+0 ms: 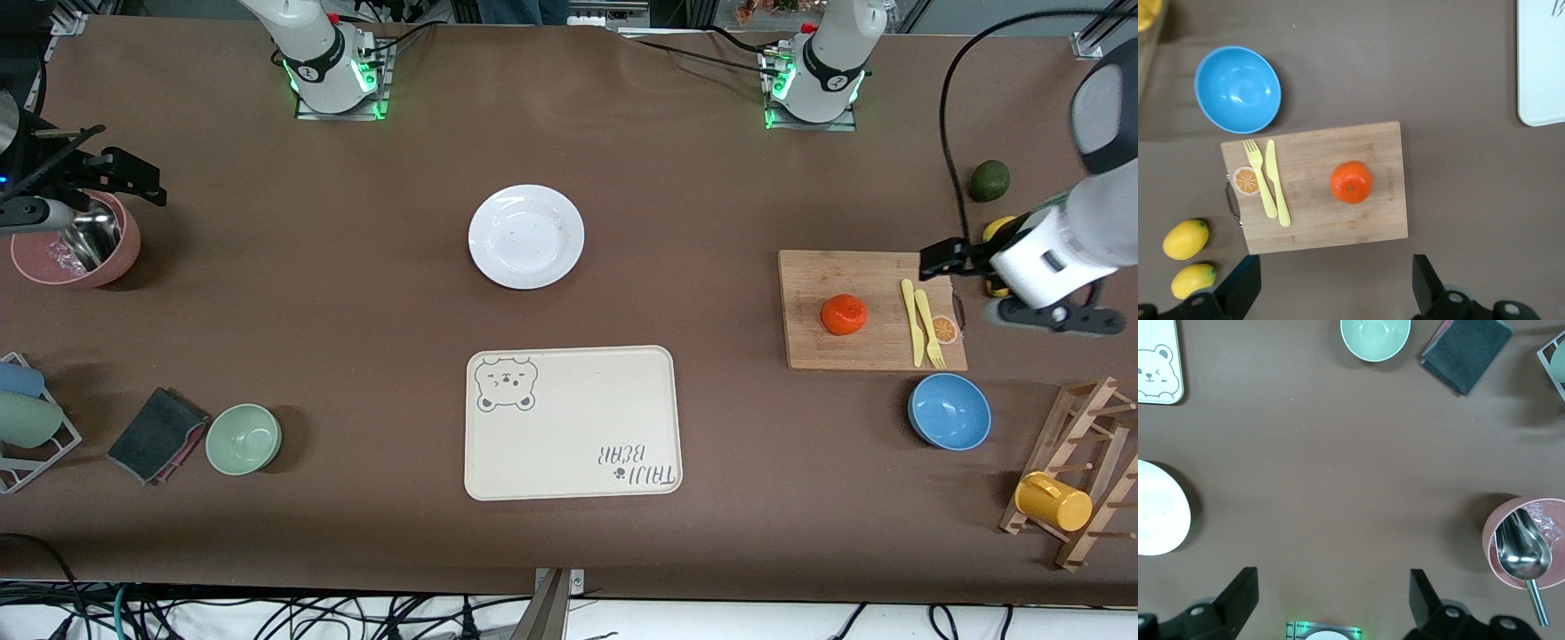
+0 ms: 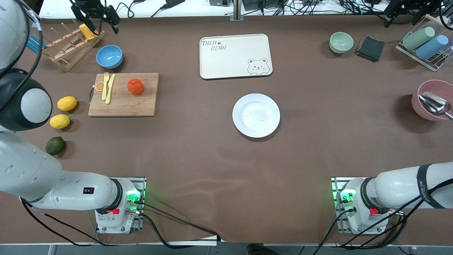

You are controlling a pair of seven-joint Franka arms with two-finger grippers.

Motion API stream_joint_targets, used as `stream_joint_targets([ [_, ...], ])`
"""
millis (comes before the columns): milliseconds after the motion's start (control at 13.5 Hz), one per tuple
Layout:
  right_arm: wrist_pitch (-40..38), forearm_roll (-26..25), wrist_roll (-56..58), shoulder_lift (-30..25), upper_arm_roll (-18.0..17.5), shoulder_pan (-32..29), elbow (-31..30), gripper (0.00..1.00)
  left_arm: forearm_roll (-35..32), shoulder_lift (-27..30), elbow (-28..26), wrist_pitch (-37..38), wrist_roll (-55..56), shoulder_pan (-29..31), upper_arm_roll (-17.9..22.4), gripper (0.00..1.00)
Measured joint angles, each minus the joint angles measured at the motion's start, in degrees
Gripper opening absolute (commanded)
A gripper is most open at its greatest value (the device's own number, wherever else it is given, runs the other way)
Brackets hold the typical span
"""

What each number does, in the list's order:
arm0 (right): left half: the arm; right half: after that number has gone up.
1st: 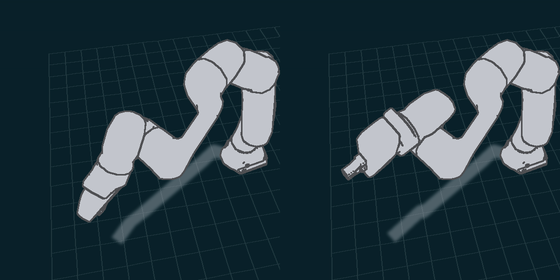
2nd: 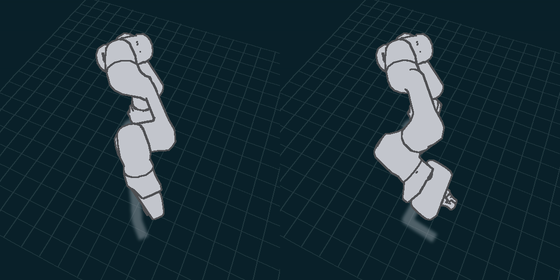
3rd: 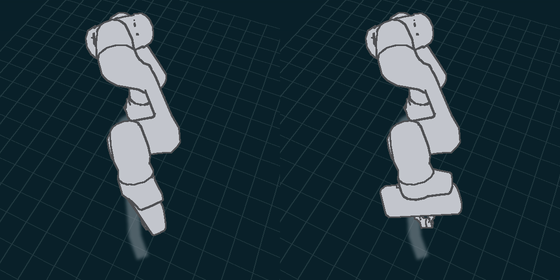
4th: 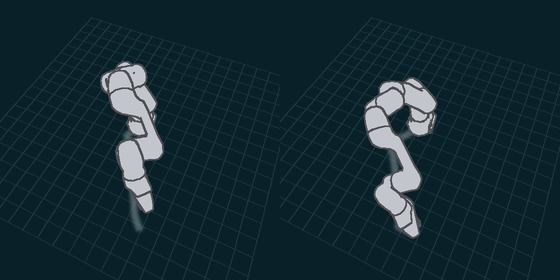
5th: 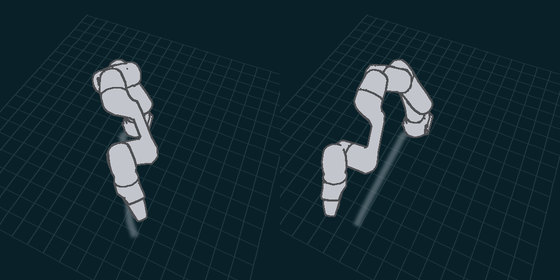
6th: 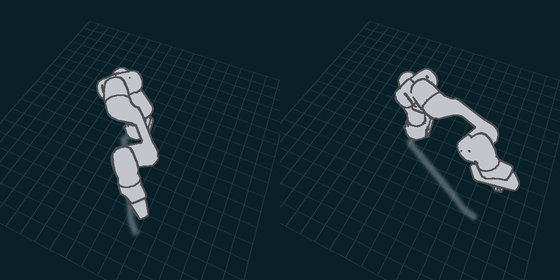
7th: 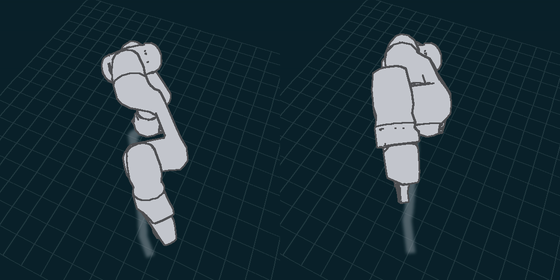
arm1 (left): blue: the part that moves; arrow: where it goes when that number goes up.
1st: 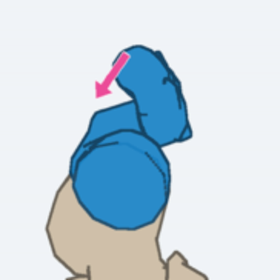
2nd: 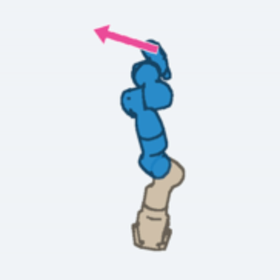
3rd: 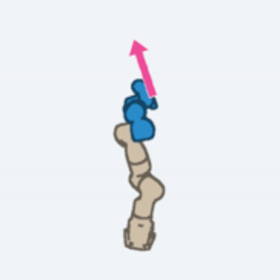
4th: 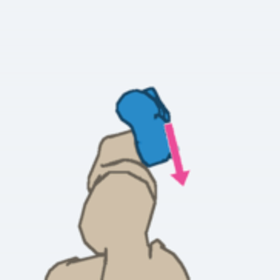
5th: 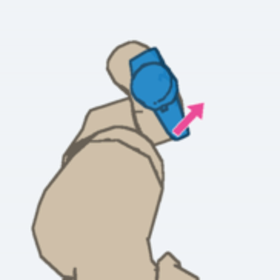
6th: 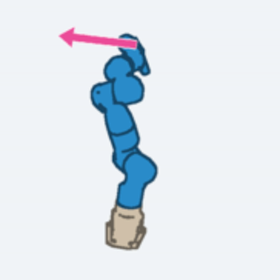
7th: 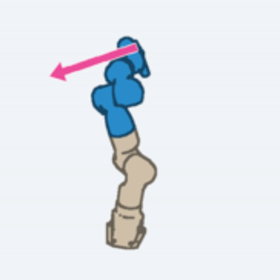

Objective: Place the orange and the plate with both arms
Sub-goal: 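Reach the left gripper down to the orange on the cutting board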

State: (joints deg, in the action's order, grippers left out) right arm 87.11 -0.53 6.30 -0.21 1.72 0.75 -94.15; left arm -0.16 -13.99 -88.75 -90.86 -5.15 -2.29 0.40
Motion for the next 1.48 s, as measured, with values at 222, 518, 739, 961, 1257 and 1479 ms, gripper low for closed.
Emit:
stream_joint_targets([
  [222,0.0,0.0,0.0,0.0,0.0,0.0,0.0,1.0,-0.9,-6.8,-2.1,-2.1,0.0,-0.6,-0.2,1.0],
  [518,-0.1,0.0,0.0,0.0,0.0,0.0,0.0,1.0,-2.0,-9.8,-10.0,-10.9,0.0,-0.7,-0.1,1.0],
  [739,-0.1,0.0,0.0,0.0,0.0,0.0,0.0,1.0,-2.0,-9.7,-15.9,-17.4,0.0,-0.4,0.2,1.0],
  [961,-0.1,0.0,0.0,0.0,0.0,0.0,0.0,1.0,-2.0,-9.7,-20.8,-21.7,0.0,-0.1,0.2,1.0],
  [1257,-0.1,0.0,0.0,0.0,0.0,0.0,0.0,1.0,-1.9,-9.8,-23.4,-24.2,0.1,0.3,0.2,1.0],
  [1479,-0.1,0.0,0.0,0.0,0.0,0.0,0.0,1.0,-1.0,-10.5,-24.0,-25.1,0.1,0.6,0.2,1.0],
])
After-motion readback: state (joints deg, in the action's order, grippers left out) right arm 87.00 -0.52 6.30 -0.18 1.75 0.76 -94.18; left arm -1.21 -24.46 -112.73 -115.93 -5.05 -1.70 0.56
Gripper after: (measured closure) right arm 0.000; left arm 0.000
